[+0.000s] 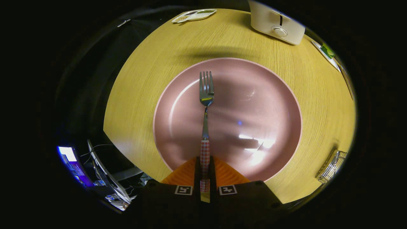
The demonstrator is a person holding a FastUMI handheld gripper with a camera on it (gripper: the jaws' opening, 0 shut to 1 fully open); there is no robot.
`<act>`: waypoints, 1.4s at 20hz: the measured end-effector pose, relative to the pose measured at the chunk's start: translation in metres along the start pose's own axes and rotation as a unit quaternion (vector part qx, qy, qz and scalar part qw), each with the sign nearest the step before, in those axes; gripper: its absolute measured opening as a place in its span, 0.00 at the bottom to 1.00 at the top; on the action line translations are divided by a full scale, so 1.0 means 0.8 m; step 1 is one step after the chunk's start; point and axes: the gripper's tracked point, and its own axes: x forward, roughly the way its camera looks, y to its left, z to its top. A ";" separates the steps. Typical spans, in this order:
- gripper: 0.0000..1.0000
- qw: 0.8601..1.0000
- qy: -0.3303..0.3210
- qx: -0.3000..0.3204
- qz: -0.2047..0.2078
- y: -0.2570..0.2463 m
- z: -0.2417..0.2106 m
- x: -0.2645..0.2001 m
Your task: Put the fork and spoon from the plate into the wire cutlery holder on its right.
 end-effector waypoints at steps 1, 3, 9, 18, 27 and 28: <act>0.13 1.000 0.003 -0.002 0.009 0.001 -0.001 -0.001; 0.10 0.999 0.003 -0.001 0.033 0.006 -0.003 -0.009; 0.10 0.998 -0.013 0.017 0.055 -0.017 -0.001 -0.052; 0.10 0.996 -0.038 -0.030 0.069 -0.102 -0.041 -0.193; 0.10 1.000 0.009 -0.024 0.000 -0.265 -0.116 -0.302; 0.10 0.999 0.025 -0.028 -0.010 -0.280 -0.124 -0.308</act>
